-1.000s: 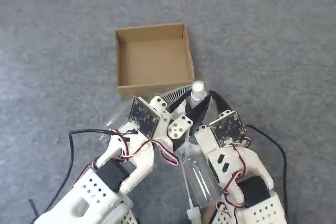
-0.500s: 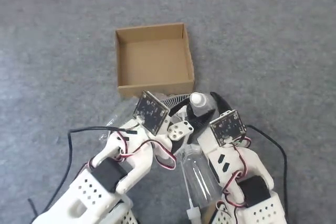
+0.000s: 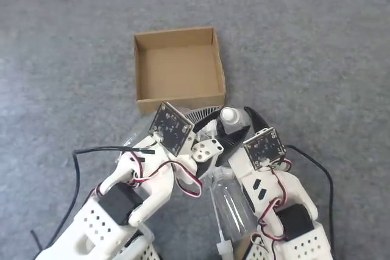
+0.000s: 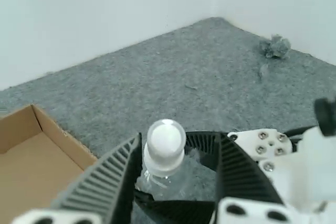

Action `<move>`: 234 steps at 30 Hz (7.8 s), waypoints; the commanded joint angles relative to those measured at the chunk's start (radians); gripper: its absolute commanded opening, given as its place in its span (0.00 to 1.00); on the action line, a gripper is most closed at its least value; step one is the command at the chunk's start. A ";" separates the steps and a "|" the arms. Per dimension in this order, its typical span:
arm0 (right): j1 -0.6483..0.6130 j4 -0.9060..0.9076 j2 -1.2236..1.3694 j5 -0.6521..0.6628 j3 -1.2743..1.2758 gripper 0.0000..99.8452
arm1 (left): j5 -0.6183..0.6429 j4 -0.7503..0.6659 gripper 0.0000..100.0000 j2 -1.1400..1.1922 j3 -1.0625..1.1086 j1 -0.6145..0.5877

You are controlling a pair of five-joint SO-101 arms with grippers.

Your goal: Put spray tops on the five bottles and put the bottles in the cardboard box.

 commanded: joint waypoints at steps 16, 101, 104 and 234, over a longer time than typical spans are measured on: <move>0.004 0.039 -0.019 0.014 -0.025 0.03 | -0.034 -0.005 0.08 -0.015 -0.058 -0.002; 0.008 0.130 -0.021 0.094 -0.120 0.01 | -0.110 -0.048 0.05 -0.011 0.047 0.071; 0.007 0.130 -0.021 0.094 -0.120 0.01 | -0.110 -0.048 0.05 -0.011 0.048 0.066; 0.008 -0.200 0.624 0.094 -0.651 0.01 | 0.002 0.041 0.01 -0.023 0.130 -0.792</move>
